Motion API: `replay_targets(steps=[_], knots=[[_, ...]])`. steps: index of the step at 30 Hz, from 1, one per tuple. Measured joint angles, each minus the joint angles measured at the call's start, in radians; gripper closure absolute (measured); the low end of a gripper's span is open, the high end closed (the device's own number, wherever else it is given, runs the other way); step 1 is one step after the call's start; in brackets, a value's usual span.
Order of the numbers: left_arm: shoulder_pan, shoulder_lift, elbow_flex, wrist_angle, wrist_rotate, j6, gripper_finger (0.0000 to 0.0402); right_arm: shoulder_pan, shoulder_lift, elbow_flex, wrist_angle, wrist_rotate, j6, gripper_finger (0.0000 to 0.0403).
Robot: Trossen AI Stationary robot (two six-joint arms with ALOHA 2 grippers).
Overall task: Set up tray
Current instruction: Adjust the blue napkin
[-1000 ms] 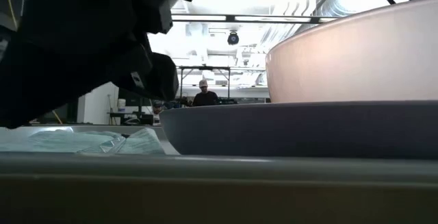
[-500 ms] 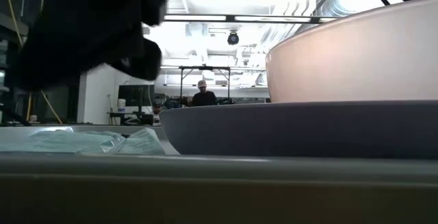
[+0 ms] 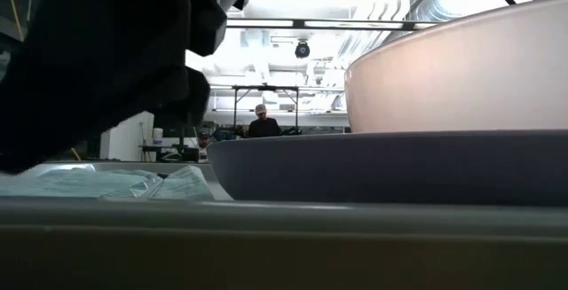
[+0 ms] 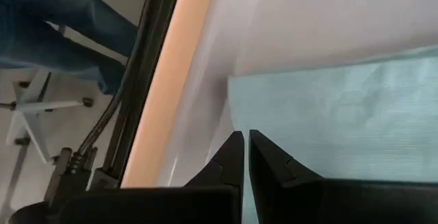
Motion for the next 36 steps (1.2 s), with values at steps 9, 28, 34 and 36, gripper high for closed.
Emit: replay_targets(steps=[9, 28, 34, 36], knots=[[0.000, 0.000, 0.000, 0.000, 0.000, -0.005, 0.0330, 0.001, 0.003, -0.012, 0.085, 0.006, 0.016, 0.0403], [0.000, 0.000, 0.000, 0.000, -0.001, -0.007, 0.0330, -0.005, 0.050, -0.012, 0.110, 0.009, 0.018, 0.0403], [0.000, 0.000, 0.000, 0.000, -0.001, -0.007, 0.0330, -0.005, 0.058, -0.012, 0.156, 0.005, 0.031, 0.0403], [0.000, 0.000, 0.000, 0.000, -0.001, -0.007, 0.0330, -0.008, 0.058, -0.012, 0.174, 0.010, 0.029, 0.0403]])
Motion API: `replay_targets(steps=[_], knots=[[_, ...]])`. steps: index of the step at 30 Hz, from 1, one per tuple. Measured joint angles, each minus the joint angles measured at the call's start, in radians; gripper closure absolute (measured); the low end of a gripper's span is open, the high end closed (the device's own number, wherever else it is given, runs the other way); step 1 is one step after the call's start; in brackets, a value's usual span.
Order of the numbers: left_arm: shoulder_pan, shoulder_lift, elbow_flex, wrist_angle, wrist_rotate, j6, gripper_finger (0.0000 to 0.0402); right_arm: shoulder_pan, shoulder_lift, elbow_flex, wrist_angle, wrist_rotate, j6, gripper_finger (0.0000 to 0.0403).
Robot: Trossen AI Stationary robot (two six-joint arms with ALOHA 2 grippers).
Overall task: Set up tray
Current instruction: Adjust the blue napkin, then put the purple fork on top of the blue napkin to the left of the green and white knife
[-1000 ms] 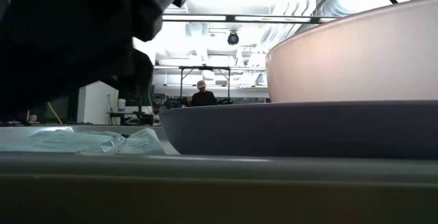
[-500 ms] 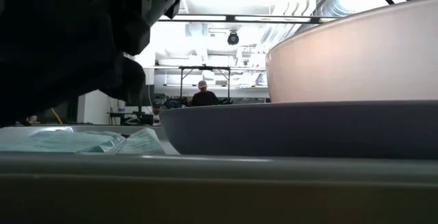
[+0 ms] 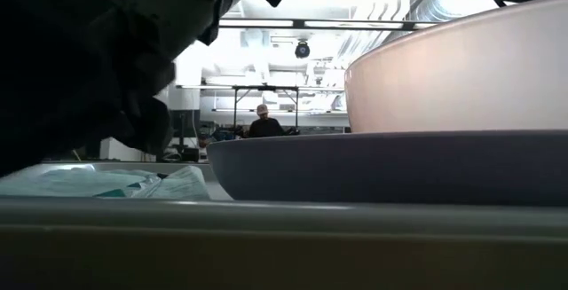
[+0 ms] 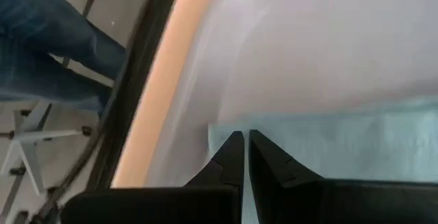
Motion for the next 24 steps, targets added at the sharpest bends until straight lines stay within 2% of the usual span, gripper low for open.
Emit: replay_targets(steps=[11, 18, 22, 24], knots=[[0.000, 0.000, 0.000, 0.000, -0.001, 0.001, 0.0330, -0.050, 0.000, 0.000, 0.133, 0.016, 0.003, 0.0403], [0.000, 0.000, 0.000, 0.000, -0.005, 0.001, 0.0330, -0.085, 0.000, 0.023, 0.257, 0.042, 0.093, 0.0403], [0.000, 0.000, 0.000, 0.000, -0.005, 0.001, 0.0330, -0.092, -0.001, 0.084, 0.140, 0.070, 0.126, 0.0403], [0.000, 0.000, 0.000, 0.000, -0.005, 0.001, 0.0330, -0.088, -0.020, 0.072, 0.071, 0.076, 0.143, 0.0403]])
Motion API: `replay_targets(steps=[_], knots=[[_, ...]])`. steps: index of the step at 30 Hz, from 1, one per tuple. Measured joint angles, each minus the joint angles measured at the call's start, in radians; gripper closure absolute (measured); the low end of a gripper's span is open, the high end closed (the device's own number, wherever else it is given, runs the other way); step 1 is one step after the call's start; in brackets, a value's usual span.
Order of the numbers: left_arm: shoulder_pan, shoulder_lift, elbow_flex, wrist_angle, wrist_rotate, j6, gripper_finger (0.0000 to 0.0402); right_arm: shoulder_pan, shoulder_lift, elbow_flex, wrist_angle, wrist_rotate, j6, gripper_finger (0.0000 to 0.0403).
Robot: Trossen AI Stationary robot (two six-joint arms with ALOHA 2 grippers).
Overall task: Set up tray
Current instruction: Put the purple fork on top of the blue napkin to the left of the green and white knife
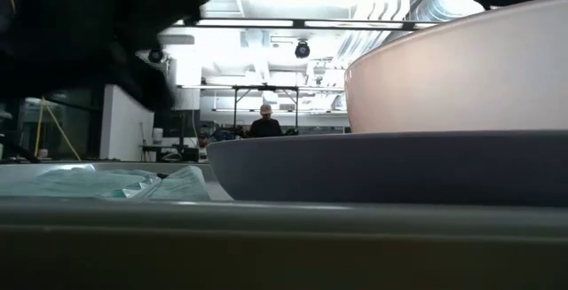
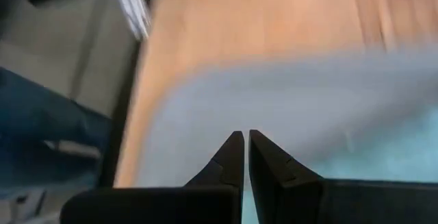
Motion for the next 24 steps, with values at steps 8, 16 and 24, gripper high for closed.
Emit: replay_targets(steps=[8, 16, 24], knots=[[0.000, 0.000, 0.000, 0.000, 0.000, 0.002, 0.0330, 0.000, -0.066, -0.004, -0.379, 0.177, 0.054, 0.0403], [0.000, -0.009, 0.000, -0.034, -0.038, 0.017, 0.0330, -0.121, -0.168, -0.006, -0.766, 0.372, 0.310, 0.0403], [0.000, -0.123, 0.000, -0.078, -0.063, 0.061, 0.0330, -0.307, -0.282, -0.006, -0.824, 0.405, 0.270, 0.0403]])
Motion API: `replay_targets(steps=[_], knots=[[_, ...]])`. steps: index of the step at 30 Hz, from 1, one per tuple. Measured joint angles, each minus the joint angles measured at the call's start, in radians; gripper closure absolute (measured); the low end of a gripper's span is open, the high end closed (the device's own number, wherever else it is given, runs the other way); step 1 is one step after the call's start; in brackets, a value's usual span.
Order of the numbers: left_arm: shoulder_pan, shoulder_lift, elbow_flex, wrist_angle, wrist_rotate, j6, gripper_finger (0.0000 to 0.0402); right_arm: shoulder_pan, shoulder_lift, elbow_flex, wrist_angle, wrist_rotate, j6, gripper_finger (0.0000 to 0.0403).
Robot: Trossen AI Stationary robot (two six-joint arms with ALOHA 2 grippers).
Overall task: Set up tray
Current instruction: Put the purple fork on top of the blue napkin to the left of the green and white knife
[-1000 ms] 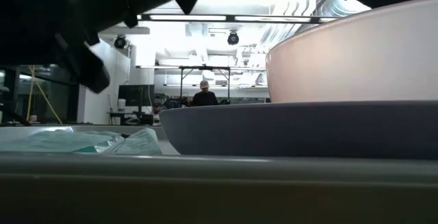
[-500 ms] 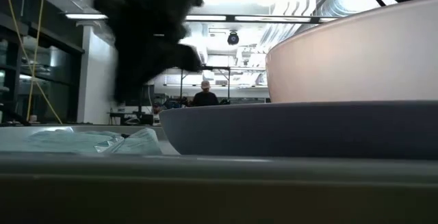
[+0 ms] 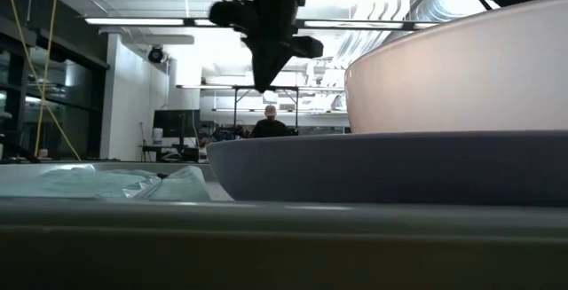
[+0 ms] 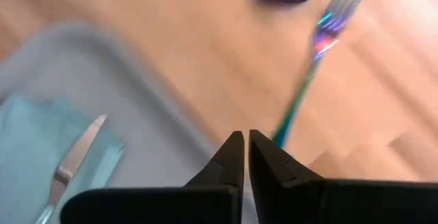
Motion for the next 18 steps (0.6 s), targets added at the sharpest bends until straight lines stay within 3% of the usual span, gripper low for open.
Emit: replay_targets(steps=[5, 11, 18], knots=[[0.000, -0.121, -0.045, -0.018, -0.027, -0.001, 0.0330, -0.120, -0.017, 0.002, -0.010, -0.081, -0.046, 0.0403], [0.000, -0.245, -0.138, 0.073, -0.030, -0.026, 0.0330, -0.214, -0.015, -0.074, 0.068, -0.217, -0.123, 0.0399], [0.000, -0.272, -0.153, 0.125, -0.030, -0.029, 0.0330, -0.226, -0.014, -0.276, 0.245, -0.366, -0.163, 0.0341]])
